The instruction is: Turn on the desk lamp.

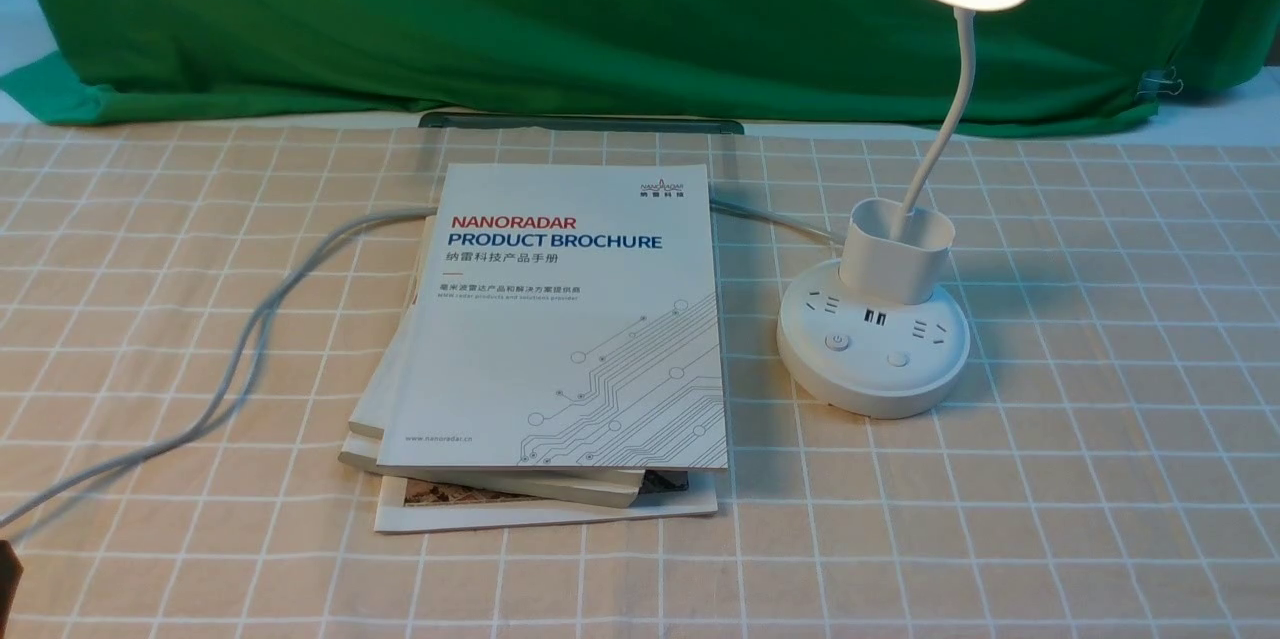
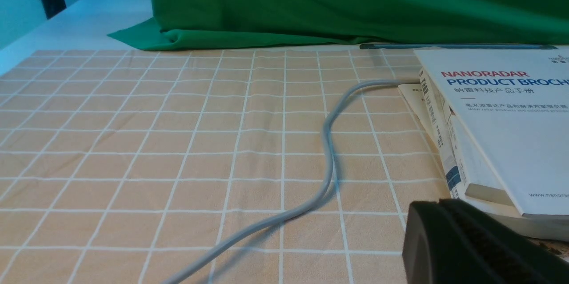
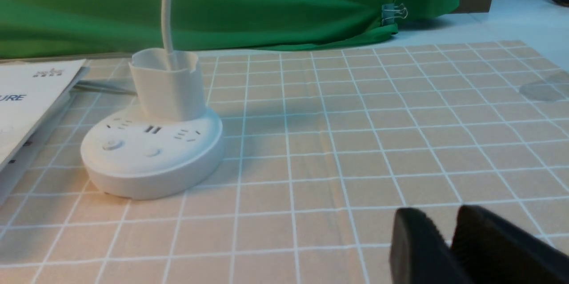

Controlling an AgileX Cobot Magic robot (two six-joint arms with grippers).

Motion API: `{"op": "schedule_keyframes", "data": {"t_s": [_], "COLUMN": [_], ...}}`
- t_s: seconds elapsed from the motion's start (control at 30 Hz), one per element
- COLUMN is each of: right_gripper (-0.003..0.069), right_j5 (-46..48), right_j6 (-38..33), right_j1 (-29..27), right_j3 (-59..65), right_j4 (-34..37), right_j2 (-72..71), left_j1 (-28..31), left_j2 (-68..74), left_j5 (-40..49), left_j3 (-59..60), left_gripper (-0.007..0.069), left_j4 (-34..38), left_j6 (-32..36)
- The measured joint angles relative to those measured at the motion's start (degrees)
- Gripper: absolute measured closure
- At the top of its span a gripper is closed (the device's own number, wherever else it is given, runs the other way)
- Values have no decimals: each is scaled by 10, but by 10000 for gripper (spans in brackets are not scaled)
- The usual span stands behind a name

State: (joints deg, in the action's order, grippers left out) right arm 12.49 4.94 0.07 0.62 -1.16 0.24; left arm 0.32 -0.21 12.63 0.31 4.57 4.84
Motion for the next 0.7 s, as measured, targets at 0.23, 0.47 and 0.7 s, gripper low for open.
{"op": "schedule_keyframes", "data": {"t_s": [0.23,0.47,0.7], "right_gripper": [456,440,424], "right_j5": [0,0,0], "right_j6": [1,1,0], "right_j1": [0,0,0], "right_j3": [0,0,0], "right_j4": [0,0,0], "right_j2": [0,0,0], "left_j1": [0,0,0], "left_j2": [0,0,0], "left_j5": [0,0,0], "left_j3": [0,0,0], "left_gripper": [603,603,603], "left_j4": [0,0,0], "left_j6": [0,0,0]}}
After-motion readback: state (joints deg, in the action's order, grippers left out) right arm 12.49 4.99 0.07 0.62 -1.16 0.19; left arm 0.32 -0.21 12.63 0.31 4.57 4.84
